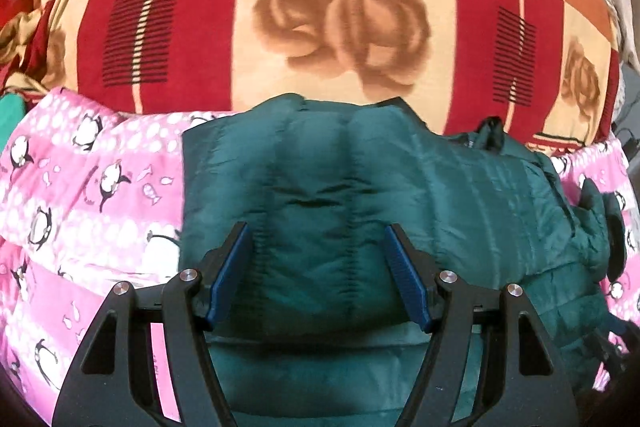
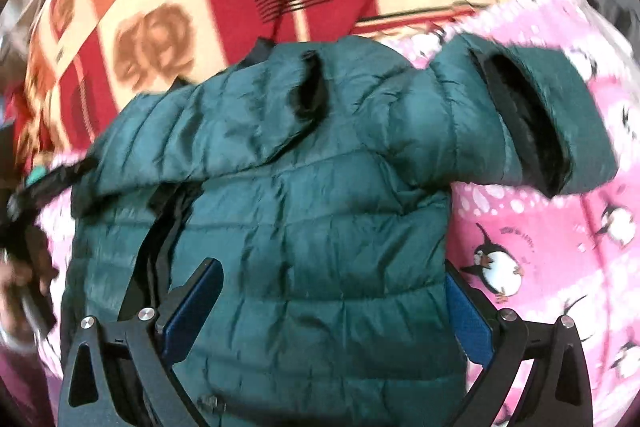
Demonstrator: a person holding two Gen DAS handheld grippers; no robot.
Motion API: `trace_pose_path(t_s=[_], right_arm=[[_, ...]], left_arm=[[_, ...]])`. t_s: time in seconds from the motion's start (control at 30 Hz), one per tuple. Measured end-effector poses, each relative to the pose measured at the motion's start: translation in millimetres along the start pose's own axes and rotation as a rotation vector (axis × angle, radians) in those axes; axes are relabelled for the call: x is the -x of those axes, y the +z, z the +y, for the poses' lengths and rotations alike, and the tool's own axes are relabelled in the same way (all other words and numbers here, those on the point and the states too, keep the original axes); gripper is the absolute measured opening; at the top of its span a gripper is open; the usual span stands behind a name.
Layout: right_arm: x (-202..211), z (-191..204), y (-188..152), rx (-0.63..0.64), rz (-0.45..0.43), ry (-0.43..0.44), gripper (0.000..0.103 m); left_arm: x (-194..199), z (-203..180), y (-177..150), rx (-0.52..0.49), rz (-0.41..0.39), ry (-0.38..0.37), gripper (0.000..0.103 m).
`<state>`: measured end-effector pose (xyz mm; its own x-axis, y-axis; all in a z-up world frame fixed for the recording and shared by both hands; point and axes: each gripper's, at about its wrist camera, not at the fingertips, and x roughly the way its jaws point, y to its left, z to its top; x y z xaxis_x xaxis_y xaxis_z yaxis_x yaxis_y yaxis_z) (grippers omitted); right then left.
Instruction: Fold large clothes
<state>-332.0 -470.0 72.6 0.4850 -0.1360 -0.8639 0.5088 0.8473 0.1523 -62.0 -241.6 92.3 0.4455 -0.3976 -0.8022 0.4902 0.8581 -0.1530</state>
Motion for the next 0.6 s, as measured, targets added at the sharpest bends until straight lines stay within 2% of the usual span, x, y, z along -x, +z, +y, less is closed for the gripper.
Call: trace_pose_path(t_s=[0.1,0.2,0.27,0.33,0.4,0.47,0.53,0.57,0.6], right_arm=[[17.3,8.7,-4.9,0.091,-0.023,-0.027,0.103],[29.3,6.8,0.5,0.054,-0.046,0.028,0.103],[38.0,14.4,8.9,0.076,-0.101,0.06,0.103],[31.2,22.1,21.9,0.098,-0.153,0.035,0.103],[10.3,24.3,37.0,0.06,-0.166,0.008,0.103],[-15.2,21.6,52.4,0.021,-0.132,0.053,0.103],[-40.3,17.7,70.9,0.007,-0.129,0.034,0.1],[-50.4,15.0,77.6,-0.005,-0.129,0.015,0.092],[-56.7,13.2,83.1,-0.017,-0.126,0.011,0.078]], left_arm=[[-2.6,9.5,-1.7,0.01,-0.005,-0.002,0.068],[-5.3,19.1,-1.8,0.035,-0.004,-0.003,0.068],[-3.3,25.8,-1.8,0.061,-0.011,-0.021,0.068],[-1.3,30.5,-2.4,0.078,-0.015,-0.023,0.068],[0.8,35.8,-3.0,0.09,-0.015,-0.026,0.068],[4.0,40.6,-4.8,0.101,-0.019,-0.029,0.068],[6.3,47.3,-7.3,0.112,-0.018,-0.017,0.068],[6.5,51.8,-8.9,0.123,-0.012,-0.013,0.068],[6.6,57.5,-10.6,0.139,-0.005,-0.017,0.068]])
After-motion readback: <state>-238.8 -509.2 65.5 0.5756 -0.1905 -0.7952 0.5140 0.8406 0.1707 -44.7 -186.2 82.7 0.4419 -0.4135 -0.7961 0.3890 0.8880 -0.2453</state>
